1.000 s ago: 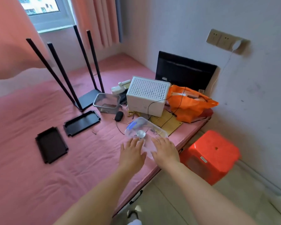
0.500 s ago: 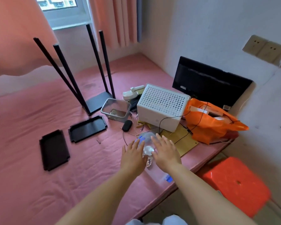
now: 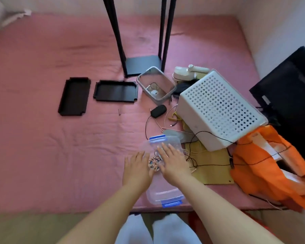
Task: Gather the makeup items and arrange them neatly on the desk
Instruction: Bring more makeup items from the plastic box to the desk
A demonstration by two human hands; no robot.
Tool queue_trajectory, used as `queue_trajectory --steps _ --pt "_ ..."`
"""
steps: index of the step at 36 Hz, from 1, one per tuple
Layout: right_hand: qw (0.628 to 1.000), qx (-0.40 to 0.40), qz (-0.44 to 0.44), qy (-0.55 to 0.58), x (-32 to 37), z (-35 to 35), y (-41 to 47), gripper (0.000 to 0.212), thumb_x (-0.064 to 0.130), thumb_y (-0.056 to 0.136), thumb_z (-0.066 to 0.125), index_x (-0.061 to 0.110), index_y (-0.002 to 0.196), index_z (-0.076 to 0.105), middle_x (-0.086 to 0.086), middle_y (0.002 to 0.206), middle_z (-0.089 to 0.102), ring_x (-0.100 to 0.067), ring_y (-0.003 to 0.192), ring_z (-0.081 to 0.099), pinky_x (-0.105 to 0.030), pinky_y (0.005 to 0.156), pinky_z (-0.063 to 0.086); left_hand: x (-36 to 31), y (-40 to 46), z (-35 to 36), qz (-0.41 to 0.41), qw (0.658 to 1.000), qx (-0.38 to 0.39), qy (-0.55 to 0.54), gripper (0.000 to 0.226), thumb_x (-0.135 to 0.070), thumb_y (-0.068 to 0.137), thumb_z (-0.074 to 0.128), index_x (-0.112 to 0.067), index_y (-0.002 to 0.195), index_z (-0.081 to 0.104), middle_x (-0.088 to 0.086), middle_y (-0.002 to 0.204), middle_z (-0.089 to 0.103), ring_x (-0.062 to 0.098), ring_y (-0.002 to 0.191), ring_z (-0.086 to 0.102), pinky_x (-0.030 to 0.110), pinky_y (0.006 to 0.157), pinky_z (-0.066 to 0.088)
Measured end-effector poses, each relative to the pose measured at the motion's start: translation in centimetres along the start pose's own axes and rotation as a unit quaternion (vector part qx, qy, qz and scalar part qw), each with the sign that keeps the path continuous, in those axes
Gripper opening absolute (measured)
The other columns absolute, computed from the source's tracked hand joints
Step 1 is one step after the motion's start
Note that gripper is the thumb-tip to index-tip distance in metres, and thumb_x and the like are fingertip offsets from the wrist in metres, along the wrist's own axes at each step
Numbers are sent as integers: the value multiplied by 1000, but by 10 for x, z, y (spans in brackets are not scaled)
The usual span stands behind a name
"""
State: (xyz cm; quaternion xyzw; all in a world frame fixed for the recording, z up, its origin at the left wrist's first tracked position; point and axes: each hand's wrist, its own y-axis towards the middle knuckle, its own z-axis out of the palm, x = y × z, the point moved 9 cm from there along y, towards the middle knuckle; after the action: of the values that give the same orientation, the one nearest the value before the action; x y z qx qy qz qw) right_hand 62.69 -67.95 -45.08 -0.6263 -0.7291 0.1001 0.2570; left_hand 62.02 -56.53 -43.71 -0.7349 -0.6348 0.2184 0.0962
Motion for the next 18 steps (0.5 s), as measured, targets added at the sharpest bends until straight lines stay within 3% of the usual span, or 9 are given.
queue_trajectory --steps 7,12,18 --pt "999 33 -42 -3 -27 50 38 63 38 98 35 19 150 7 0 159 6 -20 146 1 -35 118 -2 -11 25 50 7 1000 20 -19 53 -35 91 43 -23 141 31 -5 143 35 16 131 31 35 113 10" --pt "998 42 -39 18 -51 82 66 63 37 96 41 19 149 13 2 157 12 -18 145 5 -35 119 8 -23 53 88 25 998 27 -41 51 -29 90 44 -21 139 34 -4 142 37 18 128 33 31 113 16" --pt "998 55 -42 13 -69 116 94 66 37 94 44 20 149 11 2 158 9 -18 145 3 -37 116 10 -24 81 136 11 996 41 -80 49 -24 90 46 -20 137 37 -5 143 35 15 130 31 24 101 26"
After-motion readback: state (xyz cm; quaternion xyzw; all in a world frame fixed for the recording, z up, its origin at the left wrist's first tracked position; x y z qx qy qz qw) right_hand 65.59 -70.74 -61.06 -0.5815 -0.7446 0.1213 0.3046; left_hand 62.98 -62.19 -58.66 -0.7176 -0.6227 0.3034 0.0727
